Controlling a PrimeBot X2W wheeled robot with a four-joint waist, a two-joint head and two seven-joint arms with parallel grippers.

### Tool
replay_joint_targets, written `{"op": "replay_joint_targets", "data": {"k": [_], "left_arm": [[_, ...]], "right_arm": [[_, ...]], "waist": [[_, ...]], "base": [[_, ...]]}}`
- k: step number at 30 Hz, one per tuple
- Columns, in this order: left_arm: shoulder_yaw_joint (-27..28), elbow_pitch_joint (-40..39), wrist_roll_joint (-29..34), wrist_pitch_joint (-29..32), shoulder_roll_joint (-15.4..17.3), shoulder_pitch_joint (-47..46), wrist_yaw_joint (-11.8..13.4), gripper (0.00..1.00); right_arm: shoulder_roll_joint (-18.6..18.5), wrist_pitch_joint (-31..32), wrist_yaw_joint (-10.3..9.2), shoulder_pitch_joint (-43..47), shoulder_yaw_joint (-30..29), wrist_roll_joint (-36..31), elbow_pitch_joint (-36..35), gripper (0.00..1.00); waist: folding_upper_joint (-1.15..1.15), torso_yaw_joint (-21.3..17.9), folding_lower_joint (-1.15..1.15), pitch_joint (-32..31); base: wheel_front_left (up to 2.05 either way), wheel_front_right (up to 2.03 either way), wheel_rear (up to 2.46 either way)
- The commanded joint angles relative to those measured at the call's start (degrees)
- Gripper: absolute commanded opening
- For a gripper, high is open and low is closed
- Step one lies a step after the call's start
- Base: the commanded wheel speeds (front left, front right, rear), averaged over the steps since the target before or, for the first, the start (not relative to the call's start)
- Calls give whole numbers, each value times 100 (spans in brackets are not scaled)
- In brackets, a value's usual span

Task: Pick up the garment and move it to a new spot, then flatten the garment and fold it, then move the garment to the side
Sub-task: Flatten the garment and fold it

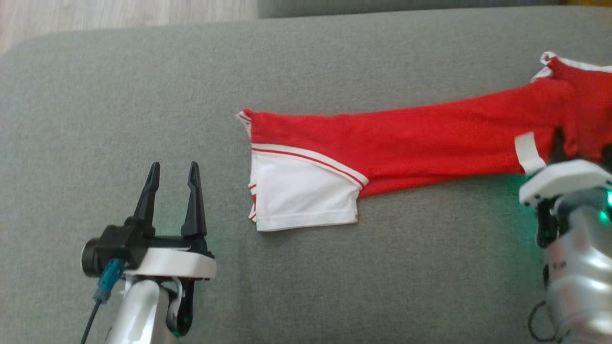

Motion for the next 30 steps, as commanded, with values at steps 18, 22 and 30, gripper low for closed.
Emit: {"op": "replay_joint_targets", "data": {"k": [18, 22, 30], "left_arm": [[63, -79, -159, -30, 28, 436, 118, 100], [15, -59, -177, -30, 28, 536, 137, 100], [-202, -34, -231, -30, 28, 544, 155, 100]], "right_arm": [[392, -63, -5, 749, 2695, 1820, -1583, 0], [393, -44, -5, 830, 3732, 2615, -1863, 0], [394, -10, -5, 688, 5244, 3663, -1989, 0]], "waist": [[0, 158, 0, -988], [0, 326, 0, -1124], [0, 784, 0, -1103]], "base": [[0, 0, 0], [0, 0, 0], [0, 0, 0]]}}
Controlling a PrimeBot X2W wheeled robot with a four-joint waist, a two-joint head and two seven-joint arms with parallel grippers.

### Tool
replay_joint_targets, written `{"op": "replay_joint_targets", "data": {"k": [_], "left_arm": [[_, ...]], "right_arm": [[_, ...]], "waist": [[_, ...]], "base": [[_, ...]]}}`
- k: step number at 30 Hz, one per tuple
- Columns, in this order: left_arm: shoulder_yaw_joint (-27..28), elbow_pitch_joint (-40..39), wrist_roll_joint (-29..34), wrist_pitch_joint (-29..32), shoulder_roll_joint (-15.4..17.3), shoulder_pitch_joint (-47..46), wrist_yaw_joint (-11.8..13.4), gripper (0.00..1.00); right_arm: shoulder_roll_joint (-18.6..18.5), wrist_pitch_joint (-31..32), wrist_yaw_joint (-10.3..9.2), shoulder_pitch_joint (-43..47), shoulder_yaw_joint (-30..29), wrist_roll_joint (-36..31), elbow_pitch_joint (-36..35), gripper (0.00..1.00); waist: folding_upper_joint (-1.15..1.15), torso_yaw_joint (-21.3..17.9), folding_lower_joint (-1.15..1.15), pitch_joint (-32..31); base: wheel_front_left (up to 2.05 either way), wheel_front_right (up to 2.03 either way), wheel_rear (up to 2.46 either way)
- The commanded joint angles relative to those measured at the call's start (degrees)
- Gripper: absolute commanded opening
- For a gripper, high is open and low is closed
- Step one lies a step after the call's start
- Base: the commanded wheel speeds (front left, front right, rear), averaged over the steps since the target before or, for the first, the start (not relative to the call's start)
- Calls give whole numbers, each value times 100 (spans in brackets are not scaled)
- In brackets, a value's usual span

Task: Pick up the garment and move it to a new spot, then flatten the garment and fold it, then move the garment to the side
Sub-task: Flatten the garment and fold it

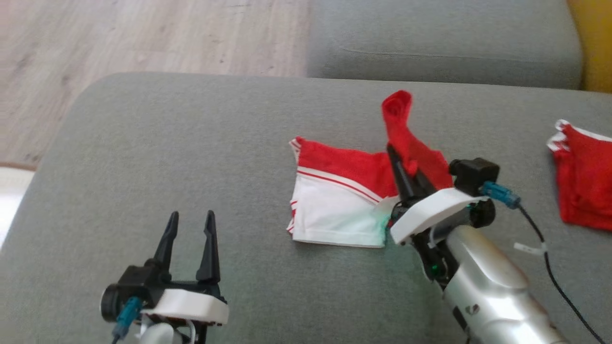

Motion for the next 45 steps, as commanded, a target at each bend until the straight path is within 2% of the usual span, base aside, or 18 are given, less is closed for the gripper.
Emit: {"op": "replay_joint_targets", "data": {"k": [1, 13, 14, 15, 20, 22, 24, 29, 34, 40, 45], "left_arm": [[116, -155, -45, -30, 23, -212, 50, 100], [-254, -46, -197, -30, 23, -410, 112, 100], [-263, -34, -207, -30, 23, -414, 116, 100], [-263, -22, -215, -30, 23, -415, 121, 100], [-137, -25, -198, -30, 23, -387, 147, 100], [-55, -80, -160, -30, 23, -400, 157, 100], [1, -148, -97, -30, 23, -426, 123, 100], [173, -379, -39, -30, 23, -482, 114, 100], [390, -638, -72, -30, 23, -498, 160, 100], [541, -852, -55, -30, 23, -483, 187, 100], [687, -917, -22, -30, 23, -424, 163, 100]], "right_arm": [[77, -34, -4, -325, 160, 55, -129, 0], [77, -76, -4, -690, 1325, 801, 663, 0], [77, -77, -4, -699, 1443, 842, 732, 68], [77, -77, -4, -688, 1577, 916, 747, 100], [77, -68, -4, -602, 2455, 1260, 353, 100], [77, -73, -4, -669, 2584, 1355, 238, 100], [77, -78, -4, -804, 2464, 1311, 207, 100], [77, -80, -4, -923, 1678, 750, 155, 100], [77, -81, -4, -598, 263, -617, -86, 100], [77, -81, -4, 184, -1397, -2271, -823, 100], [77, -81, -4, 911, -2026, -2885, -1653, 100]], "waist": [[0, 165, 0, 54], [0, 922, 0, 379], [0, 956, 0, 395], [0, 977, 0, 402], [0, 888, 0, 408], [0, 776, 0, 401], [0, 622, 0, 401], [0, 260, 0, 377], [0, -202, 0, 333], [0, -620, 0, 295], [0, -873, 0, 242]], "base": [[0, 0, 0], [0, 0, 0], [0, 0, 0], [0, 0, 0], [0, 0, 0], [0, 0, 0], [0, 0, 0], [0, 0, 0], [0, 0, 0], [0, 0, 0], [0, 0, 0]]}}
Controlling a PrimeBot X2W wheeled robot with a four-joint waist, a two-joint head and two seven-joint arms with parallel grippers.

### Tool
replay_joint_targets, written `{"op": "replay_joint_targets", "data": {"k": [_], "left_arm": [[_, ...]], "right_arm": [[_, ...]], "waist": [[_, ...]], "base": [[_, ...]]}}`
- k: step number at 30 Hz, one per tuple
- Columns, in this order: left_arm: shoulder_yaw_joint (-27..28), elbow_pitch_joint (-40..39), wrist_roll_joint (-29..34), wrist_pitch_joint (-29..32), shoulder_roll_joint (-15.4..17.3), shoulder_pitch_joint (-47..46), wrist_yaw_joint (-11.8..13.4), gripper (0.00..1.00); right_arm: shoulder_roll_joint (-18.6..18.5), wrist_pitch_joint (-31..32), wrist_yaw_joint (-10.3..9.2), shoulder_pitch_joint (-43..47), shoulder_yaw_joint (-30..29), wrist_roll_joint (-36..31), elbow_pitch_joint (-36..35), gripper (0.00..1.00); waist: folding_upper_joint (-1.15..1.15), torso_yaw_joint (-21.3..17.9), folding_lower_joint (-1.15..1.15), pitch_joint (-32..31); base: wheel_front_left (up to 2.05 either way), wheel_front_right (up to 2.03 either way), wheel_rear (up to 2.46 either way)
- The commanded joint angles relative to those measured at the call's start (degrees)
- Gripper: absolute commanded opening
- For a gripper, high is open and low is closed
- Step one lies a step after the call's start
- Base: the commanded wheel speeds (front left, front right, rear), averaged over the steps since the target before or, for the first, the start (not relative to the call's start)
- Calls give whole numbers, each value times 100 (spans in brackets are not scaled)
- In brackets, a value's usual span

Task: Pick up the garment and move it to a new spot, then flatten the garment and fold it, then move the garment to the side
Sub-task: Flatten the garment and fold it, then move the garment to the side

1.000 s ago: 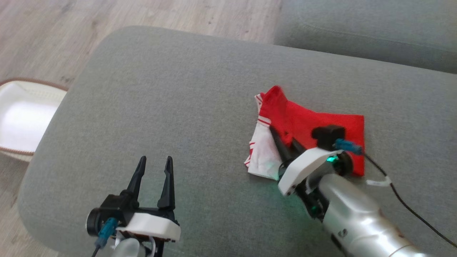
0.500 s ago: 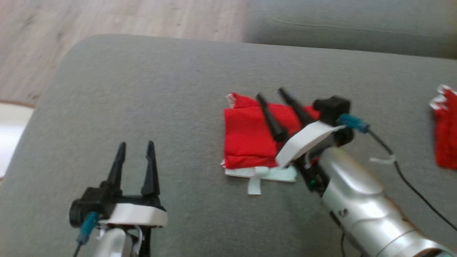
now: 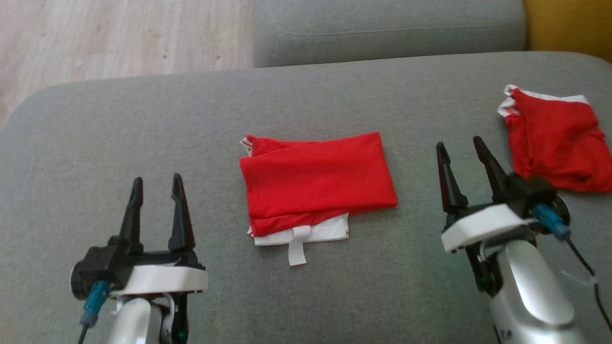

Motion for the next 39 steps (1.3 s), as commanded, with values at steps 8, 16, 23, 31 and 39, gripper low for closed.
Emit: {"op": "replay_joint_targets", "data": {"k": [8, 16, 23, 31, 39], "left_arm": [[249, -175, 97, -30, 28, 49, -91, 100], [185, -174, 42, -30, 28, 233, -51, 100], [2, -160, 4, -30, 28, -20, -87, 100], [-304, -106, -134, -30, 28, -241, -86, 100], [-594, 15, -223, -30, 28, -386, -49, 100]], "right_arm": [[72, -62, -5, 556, -189, -22, -922, 100], [72, -62, -5, 791, -163, -4, -1013, 100], [72, -43, -5, 524, -159, 197, -638, 100], [72, 295, -5, -243, 75, 484, 181, 100], [72, 666, -5, -944, 264, 691, 1659, 100]], "waist": [[0, -175, 0, -109], [0, -172, 0, -84], [0, 76, 0, 184], [0, 480, 0, 542], [0, 930, 0, 794]], "base": [[0, 0, 0], [0, 0, 0], [0, 0, 0], [0, 0, 0], [0, 0, 0]]}}
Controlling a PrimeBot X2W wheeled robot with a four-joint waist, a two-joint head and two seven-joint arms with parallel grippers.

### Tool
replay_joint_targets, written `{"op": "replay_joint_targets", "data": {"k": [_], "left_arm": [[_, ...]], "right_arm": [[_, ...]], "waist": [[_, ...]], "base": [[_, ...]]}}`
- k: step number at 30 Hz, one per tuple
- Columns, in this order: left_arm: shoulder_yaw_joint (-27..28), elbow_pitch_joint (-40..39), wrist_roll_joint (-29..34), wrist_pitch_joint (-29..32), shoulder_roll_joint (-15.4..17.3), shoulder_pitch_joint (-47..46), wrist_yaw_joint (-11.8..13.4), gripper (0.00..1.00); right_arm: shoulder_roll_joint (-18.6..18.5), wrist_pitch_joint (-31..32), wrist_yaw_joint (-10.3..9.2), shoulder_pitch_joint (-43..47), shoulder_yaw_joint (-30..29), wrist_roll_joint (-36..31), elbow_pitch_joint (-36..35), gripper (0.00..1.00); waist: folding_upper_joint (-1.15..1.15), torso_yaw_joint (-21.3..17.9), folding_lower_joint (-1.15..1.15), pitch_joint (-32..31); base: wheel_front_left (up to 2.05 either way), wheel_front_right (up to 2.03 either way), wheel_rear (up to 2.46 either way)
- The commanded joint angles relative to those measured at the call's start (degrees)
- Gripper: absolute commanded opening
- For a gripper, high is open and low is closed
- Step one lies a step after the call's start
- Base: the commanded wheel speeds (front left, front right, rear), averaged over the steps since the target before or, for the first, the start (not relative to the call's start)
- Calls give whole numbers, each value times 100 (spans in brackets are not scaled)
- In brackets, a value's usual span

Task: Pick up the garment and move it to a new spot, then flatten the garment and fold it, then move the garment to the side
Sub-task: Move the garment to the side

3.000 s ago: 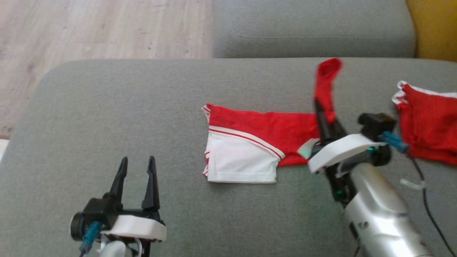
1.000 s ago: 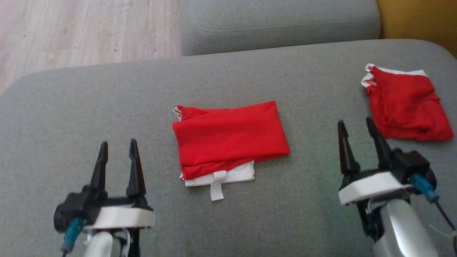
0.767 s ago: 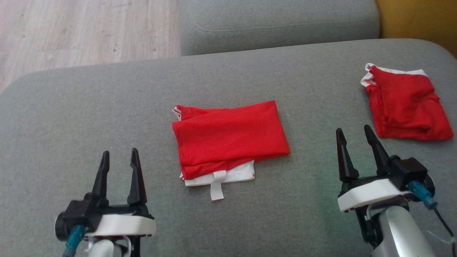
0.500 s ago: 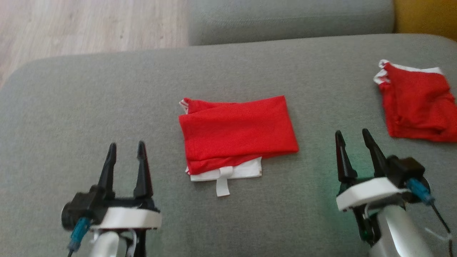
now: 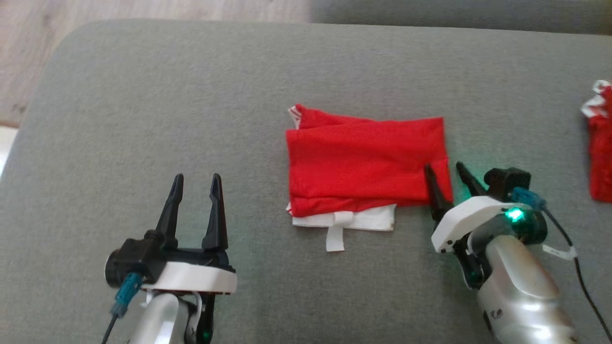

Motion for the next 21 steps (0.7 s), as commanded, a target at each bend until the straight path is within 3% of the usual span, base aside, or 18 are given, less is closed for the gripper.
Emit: {"op": "replay_joint_targets", "data": {"k": [1, 7, 12, 14, 21], "left_arm": [[119, -152, -15, -30, 27, -236, 25, 100], [93, -132, -65, -30, 27, -266, 56, 100], [95, -110, -45, -30, 27, -331, 51, 100], [104, -104, -35, -30, 27, -356, 54, 100], [253, -135, 8, -30, 27, -285, 89, 100]], "right_arm": [[10, 56, -4, -247, 204, 52, 84, 100], [10, 246, -4, -403, 987, 835, 678, 100], [11, 167, -4, -550, 1361, 992, 1049, 99], [11, 71, -4, -616, 1428, 995, 1186, 0], [11, -541, -4, -1041, 1383, 585, 1454, 0]], "waist": [[0, 160, -1, 101], [0, 281, -1, 141], [0, 303, -1, 179], [0, 298, -1, 166], [0, 71, -1, 23]], "base": [[0, 0, 0], [0, 0, 0], [0, 0, 0], [0, 0, 0], [0, 0, 0]]}}
